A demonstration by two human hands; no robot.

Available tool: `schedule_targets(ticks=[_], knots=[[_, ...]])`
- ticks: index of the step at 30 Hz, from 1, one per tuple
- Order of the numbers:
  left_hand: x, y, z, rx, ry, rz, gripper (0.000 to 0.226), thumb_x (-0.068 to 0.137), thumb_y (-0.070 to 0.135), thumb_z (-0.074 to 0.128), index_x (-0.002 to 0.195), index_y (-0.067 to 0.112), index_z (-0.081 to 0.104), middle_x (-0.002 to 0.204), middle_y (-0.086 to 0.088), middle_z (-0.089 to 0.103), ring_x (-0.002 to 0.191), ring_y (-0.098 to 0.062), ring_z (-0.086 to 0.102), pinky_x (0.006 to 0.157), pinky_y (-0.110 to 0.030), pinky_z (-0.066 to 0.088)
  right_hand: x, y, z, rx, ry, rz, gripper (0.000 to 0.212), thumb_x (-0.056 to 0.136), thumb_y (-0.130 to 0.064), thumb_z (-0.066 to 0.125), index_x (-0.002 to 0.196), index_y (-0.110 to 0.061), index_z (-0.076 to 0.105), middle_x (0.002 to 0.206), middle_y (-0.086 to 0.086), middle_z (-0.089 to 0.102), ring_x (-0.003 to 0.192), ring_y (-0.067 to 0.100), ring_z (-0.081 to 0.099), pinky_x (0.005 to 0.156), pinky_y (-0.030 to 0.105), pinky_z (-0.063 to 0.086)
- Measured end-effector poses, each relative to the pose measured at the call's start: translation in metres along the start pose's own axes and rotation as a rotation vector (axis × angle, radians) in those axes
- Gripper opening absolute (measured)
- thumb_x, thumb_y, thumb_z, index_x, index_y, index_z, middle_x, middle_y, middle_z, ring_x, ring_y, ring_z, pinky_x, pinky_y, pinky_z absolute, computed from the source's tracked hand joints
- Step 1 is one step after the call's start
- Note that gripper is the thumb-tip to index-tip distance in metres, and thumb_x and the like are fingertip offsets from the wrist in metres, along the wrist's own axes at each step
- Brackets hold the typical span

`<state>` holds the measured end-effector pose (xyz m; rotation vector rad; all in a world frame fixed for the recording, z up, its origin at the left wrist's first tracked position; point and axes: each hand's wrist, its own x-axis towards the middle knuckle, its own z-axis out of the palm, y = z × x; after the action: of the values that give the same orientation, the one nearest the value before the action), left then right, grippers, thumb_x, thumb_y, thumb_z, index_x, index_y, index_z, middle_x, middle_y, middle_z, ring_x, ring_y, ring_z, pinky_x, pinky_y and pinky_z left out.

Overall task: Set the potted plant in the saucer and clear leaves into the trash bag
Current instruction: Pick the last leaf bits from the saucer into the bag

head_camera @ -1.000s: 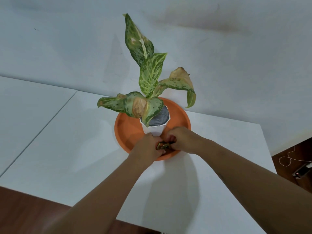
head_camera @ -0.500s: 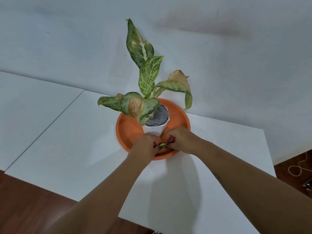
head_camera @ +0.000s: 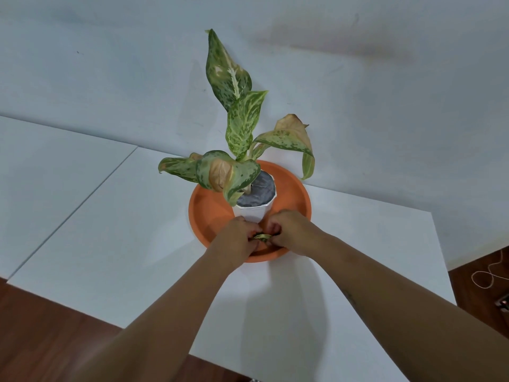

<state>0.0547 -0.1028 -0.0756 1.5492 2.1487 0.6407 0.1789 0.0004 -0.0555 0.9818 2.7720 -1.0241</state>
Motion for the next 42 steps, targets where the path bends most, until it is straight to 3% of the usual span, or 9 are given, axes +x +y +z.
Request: schedule_targets(ticks=[5,10,18,23,26,30,35,38,42], knots=[[0.003,-0.004,0.000,0.006,0.015,-0.030,0.013,0.081,0.008,0.069,0.093,0.011,0.076,0.097,-0.009,0.066,0.082,-0.019,0.060,0.068,-0.016,0.036,0.000,-0.002,0.004,0.026,-0.012,-0.001,0.014,0.080,-0.002,0.065,0.093,-0.005,0.071,0.092,0.001,0.063,0.085,0.016,0.059,0.070,0.020,0.041],[0.003,-0.011,-0.006,-0.008,0.014,-0.057,0.009,0.081,0.006,0.068,0.089,0.006,0.074,0.093,-0.010,0.070,0.086,-0.024,0.065,0.074,-0.026,0.048,0.001,0.000,0.003,0.061,-0.023,0.031,0.015,0.081,-0.002,0.064,0.092,-0.008,0.072,0.086,-0.003,0.062,0.080,0.012,0.058,0.059,0.006,0.037],[0.004,-0.023,-0.009,-0.043,0.011,-0.089,0.007,0.080,0.005,0.070,0.085,0.005,0.074,0.085,-0.009,0.070,0.074,-0.017,0.059,0.062,-0.015,0.040,0.004,-0.007,0.012,0.087,-0.009,0.085,0.027,0.068,-0.018,0.083,0.088,-0.016,0.064,0.085,-0.005,0.061,0.079,0.013,0.059,0.063,0.019,0.043],[0.010,-0.026,-0.012,-0.075,-0.026,-0.168,0.004,0.078,0.004,0.073,0.080,0.008,0.072,0.062,0.010,0.056,0.064,-0.012,0.054,0.052,-0.006,0.036,0.003,-0.019,0.018,0.054,0.043,0.102,0.024,0.071,-0.018,0.079,0.089,-0.010,0.064,0.086,0.003,0.062,0.085,0.024,0.061,0.072,0.032,0.048],[0.012,-0.026,-0.019,-0.109,-0.093,-0.196,0.010,0.076,-0.001,0.075,0.085,0.002,0.073,0.058,0.012,0.054,0.054,-0.005,0.049,0.048,0.000,0.035,0.005,-0.027,0.020,-0.010,0.039,0.140,0.015,0.082,-0.017,0.070,0.094,-0.008,0.067,0.101,0.013,0.067,0.094,0.029,0.062,0.078,0.034,0.047],[0.016,-0.023,-0.031,-0.108,-0.198,-0.249,0.016,0.078,-0.001,0.075,0.093,-0.002,0.072,0.061,0.004,0.054,0.054,-0.007,0.048,0.047,-0.004,0.037,0.005,-0.028,0.019,-0.020,0.050,0.162,0.018,0.091,-0.013,0.058,0.103,-0.003,0.068,0.109,0.015,0.068,0.100,0.030,0.062,0.084,0.033,0.046],[0.012,-0.027,-0.037,-0.050,-0.156,-0.188,0.009,0.081,0.002,0.070,0.089,0.002,0.074,0.078,-0.002,0.062,0.071,-0.013,0.055,0.050,-0.007,0.035,0.003,-0.021,0.016,0.003,0.080,0.154,0.011,0.088,-0.008,0.060,0.096,-0.005,0.067,0.101,0.013,0.069,0.093,0.027,0.063,0.081,0.034,0.050],[0.010,-0.026,-0.037,-0.050,-0.159,-0.184,0.009,0.080,0.004,0.071,0.087,0.008,0.074,0.079,-0.001,0.063,0.076,-0.015,0.058,0.058,-0.014,0.042,0.005,-0.014,0.014,0.014,0.074,0.149,0.009,0.084,-0.007,0.064,0.093,-0.007,0.065,0.095,0.011,0.067,0.090,0.026,0.063,0.077,0.032,0.050],[0.009,-0.027,-0.039,-0.062,-0.221,-0.171,0.022,0.070,0.014,0.084,0.090,0.013,0.074,0.074,0.006,0.059,0.073,-0.012,0.056,0.060,-0.020,0.042,0.006,-0.014,0.015,0.036,0.060,0.110,0.031,0.074,-0.017,0.078,0.103,-0.014,0.066,0.091,-0.003,0.055,0.085,0.015,0.056,0.073,0.025,0.046]])
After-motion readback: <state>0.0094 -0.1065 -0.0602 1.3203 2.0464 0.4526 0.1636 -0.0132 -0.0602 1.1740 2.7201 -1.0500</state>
